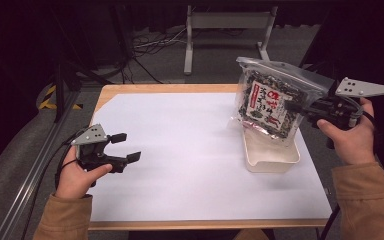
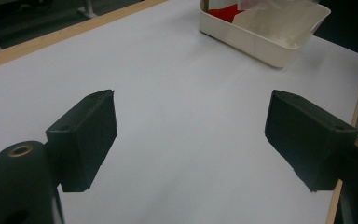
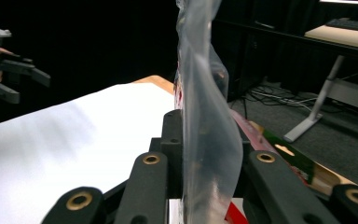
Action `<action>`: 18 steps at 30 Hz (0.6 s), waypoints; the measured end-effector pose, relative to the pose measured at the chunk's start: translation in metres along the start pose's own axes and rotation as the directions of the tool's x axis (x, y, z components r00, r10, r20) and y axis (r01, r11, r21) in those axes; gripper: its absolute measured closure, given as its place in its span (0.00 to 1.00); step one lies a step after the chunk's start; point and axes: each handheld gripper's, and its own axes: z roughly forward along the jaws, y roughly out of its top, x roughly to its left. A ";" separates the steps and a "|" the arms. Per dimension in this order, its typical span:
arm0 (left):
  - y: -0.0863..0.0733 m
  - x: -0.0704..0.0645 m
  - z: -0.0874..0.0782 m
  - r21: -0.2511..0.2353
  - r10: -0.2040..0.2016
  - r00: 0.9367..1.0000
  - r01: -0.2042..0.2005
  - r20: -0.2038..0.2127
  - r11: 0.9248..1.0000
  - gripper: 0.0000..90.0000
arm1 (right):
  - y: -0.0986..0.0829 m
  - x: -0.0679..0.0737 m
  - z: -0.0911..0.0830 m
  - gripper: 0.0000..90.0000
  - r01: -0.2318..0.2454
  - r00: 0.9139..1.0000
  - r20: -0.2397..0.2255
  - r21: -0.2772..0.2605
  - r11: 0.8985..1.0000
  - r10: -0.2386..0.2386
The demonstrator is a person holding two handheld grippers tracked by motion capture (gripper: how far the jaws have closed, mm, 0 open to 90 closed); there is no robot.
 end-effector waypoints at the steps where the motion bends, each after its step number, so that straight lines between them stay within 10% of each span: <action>1: 0.000 0.000 0.000 0.000 0.000 1.000 0.000 0.000 1.000 0.20 | 0.000 0.000 0.000 0.84 0.000 1.000 0.000 0.000 1.000 0.000; 18: -0.001 0.001 0.003 0.010 -0.005 1.000 0.005 0.005 1.000 0.20 | -0.013 -0.009 -0.001 0.84 0.017 0.994 0.103 0.028 0.999 -0.020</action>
